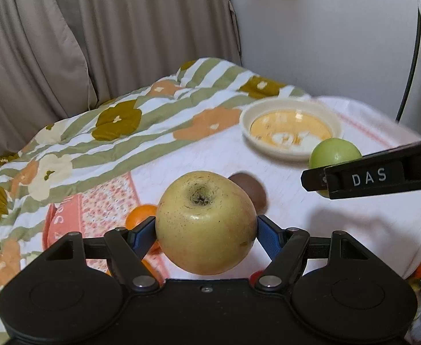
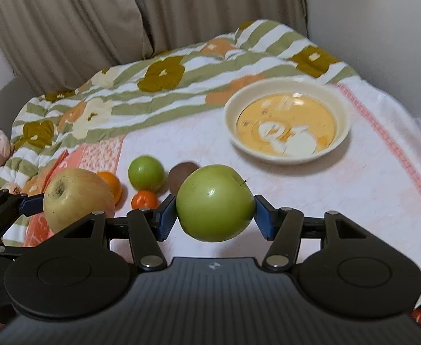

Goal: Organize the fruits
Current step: 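Carry the yellow apple and green apple over the duck bowl with both tools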

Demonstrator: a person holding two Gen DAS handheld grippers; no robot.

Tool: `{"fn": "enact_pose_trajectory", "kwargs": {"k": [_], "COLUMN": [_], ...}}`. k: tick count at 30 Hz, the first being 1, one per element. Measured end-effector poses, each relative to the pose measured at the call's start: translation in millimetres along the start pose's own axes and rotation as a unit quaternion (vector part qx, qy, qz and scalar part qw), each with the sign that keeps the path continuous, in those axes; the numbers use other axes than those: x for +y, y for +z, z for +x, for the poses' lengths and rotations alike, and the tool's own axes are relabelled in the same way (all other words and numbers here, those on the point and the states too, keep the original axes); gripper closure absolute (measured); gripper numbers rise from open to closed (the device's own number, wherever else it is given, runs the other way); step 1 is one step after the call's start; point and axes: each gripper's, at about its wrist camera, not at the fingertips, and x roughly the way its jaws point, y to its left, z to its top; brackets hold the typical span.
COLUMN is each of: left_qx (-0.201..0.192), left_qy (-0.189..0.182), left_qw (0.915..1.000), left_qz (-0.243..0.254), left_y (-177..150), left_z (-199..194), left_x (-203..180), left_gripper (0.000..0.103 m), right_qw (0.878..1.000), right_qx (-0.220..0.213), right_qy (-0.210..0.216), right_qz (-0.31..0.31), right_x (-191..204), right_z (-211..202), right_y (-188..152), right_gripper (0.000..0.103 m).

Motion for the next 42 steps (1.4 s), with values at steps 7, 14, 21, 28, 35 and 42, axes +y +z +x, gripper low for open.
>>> {"fn": "enact_pose_trajectory", "kwargs": {"k": [7, 14, 21, 28, 35, 42], "left_qx": [-0.025, -0.031, -0.025, -0.017, -0.001, 0.023], "left_qy": [0.002, 0.02, 0.028, 0.035, 0.027, 0.027], "left_qw": [0.9997, 0.9987, 0.9981, 0.9978, 0.9985, 0.9989], "left_qz": [-0.009, -0.036, -0.049, -0.054, -0.046, -0.03], "left_y": [31, 67, 101, 133, 155, 165], "left_z": [-15, -8, 31, 79, 135, 188], "left_x": [-19, -40, -61, -83, -97, -110], "left_gripper": [0.025, 0.025, 0.025, 0.025, 0.025, 0.025], "right_qw": [1.0, 0.999, 0.998, 0.997, 0.997, 0.997], "right_qx": [-0.025, -0.031, -0.028, -0.019, -0.004, 0.011], "right_qy": [0.002, 0.012, 0.023, 0.032, 0.032, 0.035], "right_qz": [-0.012, -0.04, -0.059, -0.071, -0.073, -0.074], "right_x": [-26, -68, -113, -151, -176, -190], "right_z": [-30, -29, -1, 37, 79, 113], "right_y": [29, 66, 107, 139, 163, 175], "right_gripper": [0.031, 0.031, 0.031, 0.031, 0.031, 0.031]}}
